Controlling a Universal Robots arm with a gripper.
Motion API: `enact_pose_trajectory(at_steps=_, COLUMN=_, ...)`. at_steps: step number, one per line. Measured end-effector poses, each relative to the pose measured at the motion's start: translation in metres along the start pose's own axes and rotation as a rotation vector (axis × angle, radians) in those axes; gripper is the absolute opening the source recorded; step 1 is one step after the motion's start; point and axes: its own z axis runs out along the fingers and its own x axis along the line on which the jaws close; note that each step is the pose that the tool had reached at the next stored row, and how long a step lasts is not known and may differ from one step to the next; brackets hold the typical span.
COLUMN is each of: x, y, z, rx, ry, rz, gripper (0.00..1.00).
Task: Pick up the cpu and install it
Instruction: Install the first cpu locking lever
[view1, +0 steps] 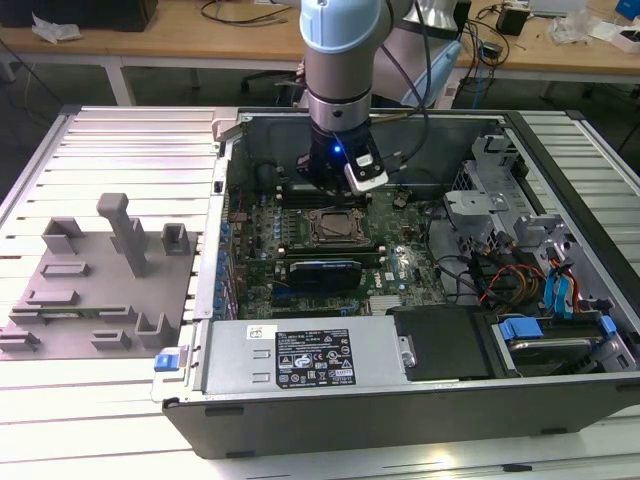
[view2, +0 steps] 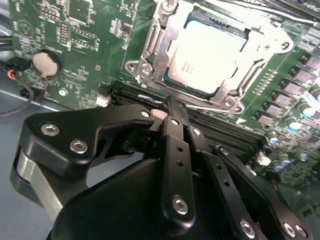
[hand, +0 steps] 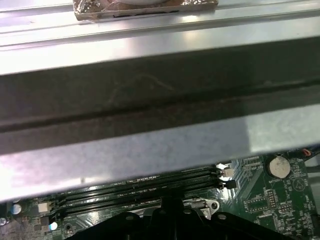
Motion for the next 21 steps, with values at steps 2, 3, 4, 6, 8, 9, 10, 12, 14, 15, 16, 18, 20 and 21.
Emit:
enact_pose_trajectory(at_steps=2, x=0.0001, y=-0.0002, z=0.0004, rx=-0.0048, ry=-0.0268, rz=-0.004, gripper=0.11)
enact_pose_trajectory(at_steps=3, x=0.0001, y=-0.0002, z=0.0004, rx=-0.005, ry=-0.0277, rz=-0.004, gripper=0.11)
enact_pose_trajectory(at_steps=4, x=0.0001, y=-0.0002, z=0.0004, rx=-0.0049, ry=-0.0277, rz=-0.004, gripper=0.11)
enact_pose_trajectory(at_steps=6, x=0.0002, y=-0.0003, z=0.0005, rx=-0.0026, ry=-0.0289, rz=0.001, gripper=0.11)
enact_pose_trajectory(at_steps=8, x=0.0002, y=-0.0003, z=0.0009, rx=0.0024, ry=-0.0337, rz=0.03, gripper=0.11)
enact_pose_trajectory(at_steps=9, x=0.0002, y=-0.0004, z=0.0011, rx=0.0041, ry=-0.0356, rz=0.041, gripper=0.11)
enact_pose_trajectory(at_steps=10, x=0.0003, y=-0.0005, z=0.0012, rx=0.0053, ry=-0.041, rz=0.052, gripper=0.11)
enact_pose_trajectory(at_steps=12, x=0.0017, y=-0.0002, z=0.0018, rx=0.0042, ry=-0.0514, rz=0.061, gripper=0.11)
enact_pose_trajectory(at_steps=14, x=0.0045, y=0.0, z=0.0016, rx=0.0046, ry=-0.0544, rz=0.067, gripper=0.11)
enact_pose_trajectory(at_steps=15, x=0.0056, y=0.0001, z=0.0016, rx=0.0047, ry=-0.0552, rz=0.069, gripper=0.11)
enact_pose_trajectory(at_steps=16, x=0.0067, y=0.0002, z=0.0016, rx=0.0049, ry=-0.056, rz=0.072, gripper=0.11)
enact_pose_trajectory(at_steps=18, x=0.0086, y=0.0006, z=0.0017, rx=0.0059, ry=-0.0583, rz=0.081, gripper=0.11)
enact_pose_trajectory(at_steps=20, x=0.0098, y=0.001, z=0.0019, rx=0.0064, ry=-0.0606, rz=0.088, gripper=0.11)
enact_pose_trajectory(at_steps=21, x=0.0107, y=0.0013, z=0.0021, rx=0.0071, ry=-0.0625, rz=0.095, gripper=0.11)
